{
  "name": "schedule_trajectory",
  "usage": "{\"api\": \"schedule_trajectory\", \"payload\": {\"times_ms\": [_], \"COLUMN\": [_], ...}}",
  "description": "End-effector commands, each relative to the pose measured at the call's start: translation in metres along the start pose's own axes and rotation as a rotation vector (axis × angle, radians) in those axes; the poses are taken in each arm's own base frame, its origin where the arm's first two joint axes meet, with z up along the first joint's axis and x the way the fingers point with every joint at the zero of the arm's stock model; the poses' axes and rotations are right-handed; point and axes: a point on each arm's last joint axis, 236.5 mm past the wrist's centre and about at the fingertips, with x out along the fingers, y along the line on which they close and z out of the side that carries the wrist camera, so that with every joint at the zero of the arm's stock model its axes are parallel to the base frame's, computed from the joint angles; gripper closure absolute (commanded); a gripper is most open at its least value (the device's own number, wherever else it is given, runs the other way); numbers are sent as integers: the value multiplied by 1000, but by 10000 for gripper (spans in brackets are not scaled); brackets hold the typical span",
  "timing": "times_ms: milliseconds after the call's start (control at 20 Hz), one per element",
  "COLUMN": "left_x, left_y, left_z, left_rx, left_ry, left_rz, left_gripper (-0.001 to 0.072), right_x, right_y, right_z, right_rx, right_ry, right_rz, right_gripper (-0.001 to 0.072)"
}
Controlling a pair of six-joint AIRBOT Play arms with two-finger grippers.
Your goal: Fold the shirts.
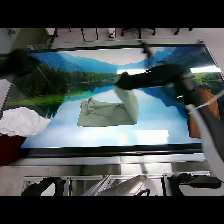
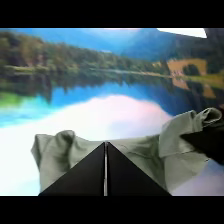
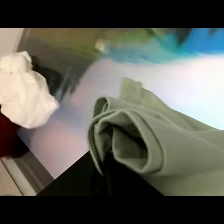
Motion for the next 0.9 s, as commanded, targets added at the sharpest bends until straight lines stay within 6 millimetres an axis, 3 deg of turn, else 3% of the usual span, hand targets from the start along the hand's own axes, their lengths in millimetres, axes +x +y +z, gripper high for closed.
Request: {"api": "schedule_trajectory", "payload": {"times_ms": [0,50,100,150,200,250,350,400,500,650,700,750,850], "left_x": [-75,-83,-87,-86,-86,-82,-79,-79,-83,-97,-101,-106,-109], "left_y": [37,42,46,49,51,55,59,59,56,46,43,40,37], "left_z": [-21,-33,-45,-59,-70,-83,-97,-101,-103,-94,-91,-89,-87], "left_rx": [3,-7,-16,-24,-27,-35,-42,-44,-39,-18,-11,-5,0], "left_ry": [-176,-206,-228,-242,-252,-255,-265,-271,-281,-313,-320,-327,-331], "left_rz": [154,173,184,190,191,194,196,192,189,184,181,179,177], "left_gripper": [696,697,696,696,696,697,697,696,696,697,696,697,696], "right_x": [133,164,188,209,223,227,213,195,147,42,10,-19,-52], "right_y": [67,75,77,77,74,70,64,56,31,-30,-55,-85,-135], "right_z": [-38,-57,-75,-97,-114,-126,-124,-112,-76,-32,-25,-26,-40], "right_rx": [-55,-81,-100,-94,-68,-48,-56,-79,-99,-40,-1,68,200], "right_ry": [-246,-321,-368,-356,-301,-223,-99,-44,31,141,173,214,289], "right_rz": [-3,-22,-37,-38,-31,-24,-13,-16,-44,-119,-152,-189,-229], "right_gripper": [686,678,532,240,160,161,162,165,260,242,183,47,46]}}
